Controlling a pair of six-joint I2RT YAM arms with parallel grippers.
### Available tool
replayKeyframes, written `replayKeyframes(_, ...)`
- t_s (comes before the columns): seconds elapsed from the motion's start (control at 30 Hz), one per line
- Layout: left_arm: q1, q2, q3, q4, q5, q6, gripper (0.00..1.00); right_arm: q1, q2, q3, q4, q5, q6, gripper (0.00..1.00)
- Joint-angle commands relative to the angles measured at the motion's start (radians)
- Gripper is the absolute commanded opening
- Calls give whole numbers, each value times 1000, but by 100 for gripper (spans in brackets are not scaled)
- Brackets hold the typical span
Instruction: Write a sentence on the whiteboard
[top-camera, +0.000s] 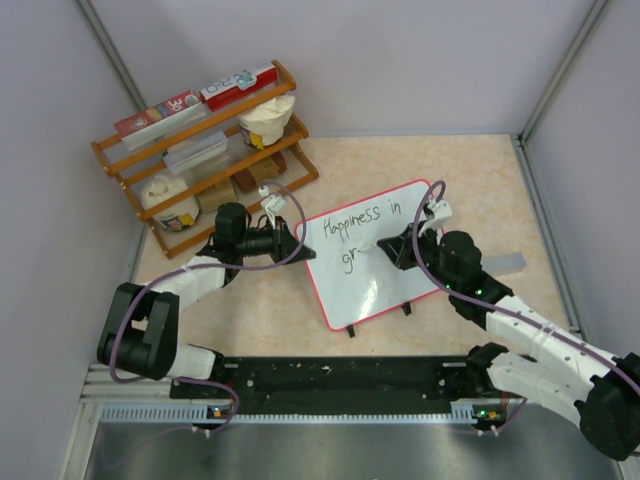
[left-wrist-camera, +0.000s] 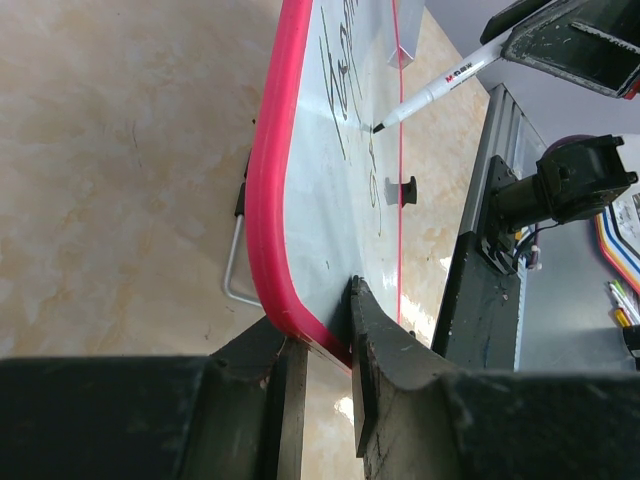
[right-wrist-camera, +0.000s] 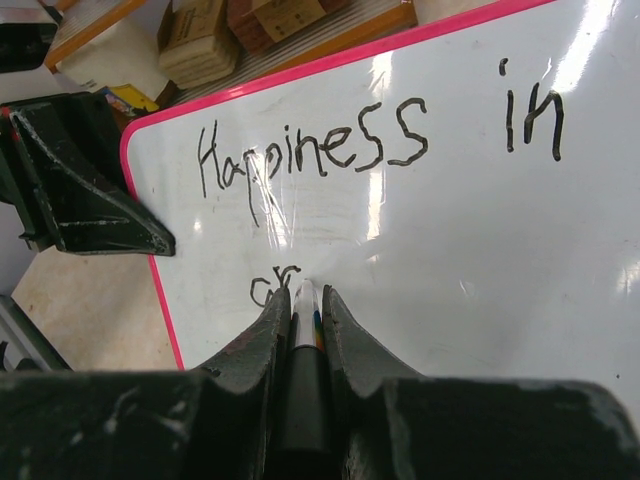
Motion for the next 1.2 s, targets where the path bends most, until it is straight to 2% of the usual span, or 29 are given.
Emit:
replayKeyframes(0.0, -27, 11, -22, -45, -51, 153, 0, -9, 11, -12, 33, -2, -20, 0)
replayKeyframes(0.53, -27, 9, -22, -42, -49, 153, 0, -9, -15, -35, -2, -46, -28, 0)
replayKeyframes(1.17, -27, 9, -21, -43, -49, 153, 0, -32, -21, -12, -5, 35, -16, 0)
